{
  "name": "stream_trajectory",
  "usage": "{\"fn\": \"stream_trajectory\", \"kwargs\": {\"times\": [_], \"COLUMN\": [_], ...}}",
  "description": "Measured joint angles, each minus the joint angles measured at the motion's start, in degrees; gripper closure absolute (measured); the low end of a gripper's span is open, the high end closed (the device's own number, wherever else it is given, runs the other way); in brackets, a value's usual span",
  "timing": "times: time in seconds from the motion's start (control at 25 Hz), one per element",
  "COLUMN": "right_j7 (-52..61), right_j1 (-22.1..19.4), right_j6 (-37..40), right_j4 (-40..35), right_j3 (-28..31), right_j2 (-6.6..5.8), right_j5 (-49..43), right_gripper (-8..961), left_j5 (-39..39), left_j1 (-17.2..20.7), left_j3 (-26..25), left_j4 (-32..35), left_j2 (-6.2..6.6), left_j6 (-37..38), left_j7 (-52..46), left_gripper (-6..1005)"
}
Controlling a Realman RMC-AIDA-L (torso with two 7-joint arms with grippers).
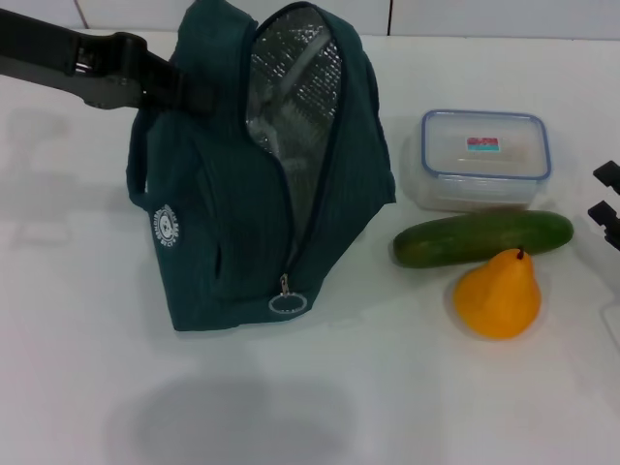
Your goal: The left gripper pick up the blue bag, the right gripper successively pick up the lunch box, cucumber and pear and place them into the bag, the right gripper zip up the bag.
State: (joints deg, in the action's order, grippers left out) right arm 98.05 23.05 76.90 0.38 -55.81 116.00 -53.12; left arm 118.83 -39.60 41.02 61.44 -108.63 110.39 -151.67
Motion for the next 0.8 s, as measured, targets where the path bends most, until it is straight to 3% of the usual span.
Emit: {"fn": "stream_trajectory", "kwargs": {"times": [0.8], "right_j7": [0.3], "right_j1": [8.9], "right_j6": [-9.9], "right_j4": [1.1], "right_j3": [0.2], "right_j2": [0.18], "right_j5": [1.9], "right_gripper": [144], "left_j5": [0.4], "left_j1": [-0.6], "left_j3": [2.2], "left_j4": [-0.1], "left_j2": [-1.1], "left_j6": [-0.3], "left_j7": [1.8], "left_gripper": [959]}}
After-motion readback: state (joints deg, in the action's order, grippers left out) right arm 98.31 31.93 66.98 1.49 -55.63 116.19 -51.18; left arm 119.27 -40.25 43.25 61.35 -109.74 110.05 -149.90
